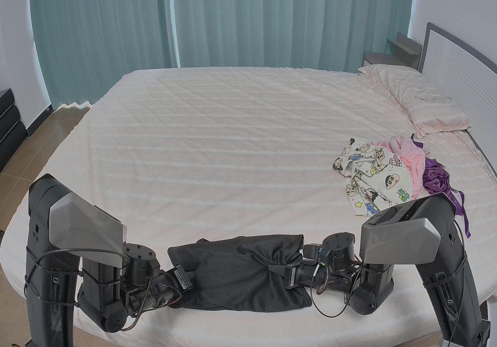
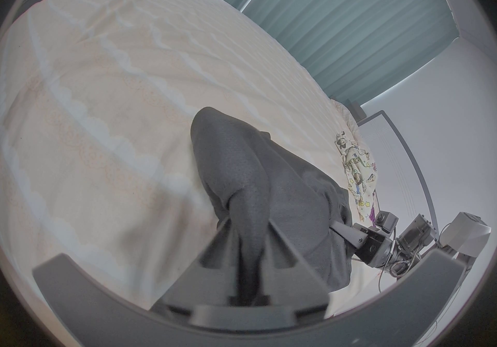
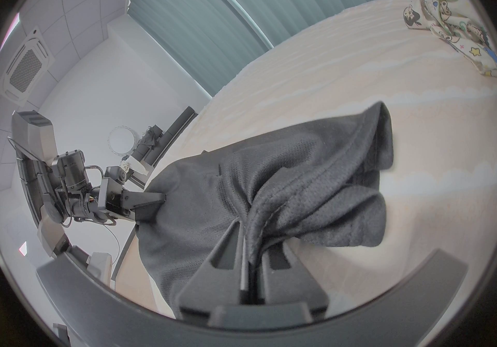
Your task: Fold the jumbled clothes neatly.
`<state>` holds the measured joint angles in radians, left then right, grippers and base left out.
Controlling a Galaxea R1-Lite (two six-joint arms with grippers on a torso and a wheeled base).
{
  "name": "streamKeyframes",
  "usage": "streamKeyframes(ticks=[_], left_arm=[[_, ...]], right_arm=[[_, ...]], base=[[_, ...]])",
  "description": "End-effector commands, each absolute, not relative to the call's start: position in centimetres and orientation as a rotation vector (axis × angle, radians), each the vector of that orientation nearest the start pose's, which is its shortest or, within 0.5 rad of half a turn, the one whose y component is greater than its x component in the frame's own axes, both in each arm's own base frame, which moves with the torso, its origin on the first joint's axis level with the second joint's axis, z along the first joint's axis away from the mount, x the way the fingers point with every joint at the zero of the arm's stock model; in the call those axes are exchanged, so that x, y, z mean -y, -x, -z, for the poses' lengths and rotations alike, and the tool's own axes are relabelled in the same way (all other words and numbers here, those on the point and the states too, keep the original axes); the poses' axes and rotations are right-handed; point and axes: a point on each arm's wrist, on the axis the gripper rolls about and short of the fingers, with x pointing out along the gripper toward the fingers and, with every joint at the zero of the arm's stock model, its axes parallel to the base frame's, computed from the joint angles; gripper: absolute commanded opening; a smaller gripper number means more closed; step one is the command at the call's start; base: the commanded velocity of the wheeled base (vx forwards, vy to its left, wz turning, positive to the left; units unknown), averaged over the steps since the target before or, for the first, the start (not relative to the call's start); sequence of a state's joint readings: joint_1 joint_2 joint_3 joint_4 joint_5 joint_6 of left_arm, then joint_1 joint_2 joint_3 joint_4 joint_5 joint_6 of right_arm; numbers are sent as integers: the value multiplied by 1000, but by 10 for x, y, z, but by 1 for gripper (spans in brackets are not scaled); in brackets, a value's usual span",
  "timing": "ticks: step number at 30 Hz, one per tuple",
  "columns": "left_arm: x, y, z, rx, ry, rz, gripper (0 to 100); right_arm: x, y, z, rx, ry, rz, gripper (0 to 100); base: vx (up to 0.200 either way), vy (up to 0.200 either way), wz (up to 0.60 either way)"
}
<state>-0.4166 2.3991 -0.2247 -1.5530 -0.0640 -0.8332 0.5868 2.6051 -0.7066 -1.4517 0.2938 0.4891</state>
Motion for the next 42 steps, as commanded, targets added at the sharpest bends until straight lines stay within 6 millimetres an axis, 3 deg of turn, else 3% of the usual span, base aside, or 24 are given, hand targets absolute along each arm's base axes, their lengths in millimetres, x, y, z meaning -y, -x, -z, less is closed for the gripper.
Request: streamKeyframes(ticks=[1, 14, 37, 42], left_arm=[[109, -243, 40, -755, 688, 184, 0], [107, -237, 16, -714, 781, 190, 0], [112, -223, -3, -693, 781, 244, 0], [114, -221, -17, -651, 807, 276, 0]], right_arm=[[-207, -299, 83, -643, -390, -738, 0], [-206, -299, 79, -594, -415, -751, 0], [-199, -300, 70, -576, -415, -737, 0], [-199, -300, 70, -575, -414, -738, 0]], base=[[0, 0, 0], [0, 0, 0], [0, -200, 0], [0, -200, 0]])
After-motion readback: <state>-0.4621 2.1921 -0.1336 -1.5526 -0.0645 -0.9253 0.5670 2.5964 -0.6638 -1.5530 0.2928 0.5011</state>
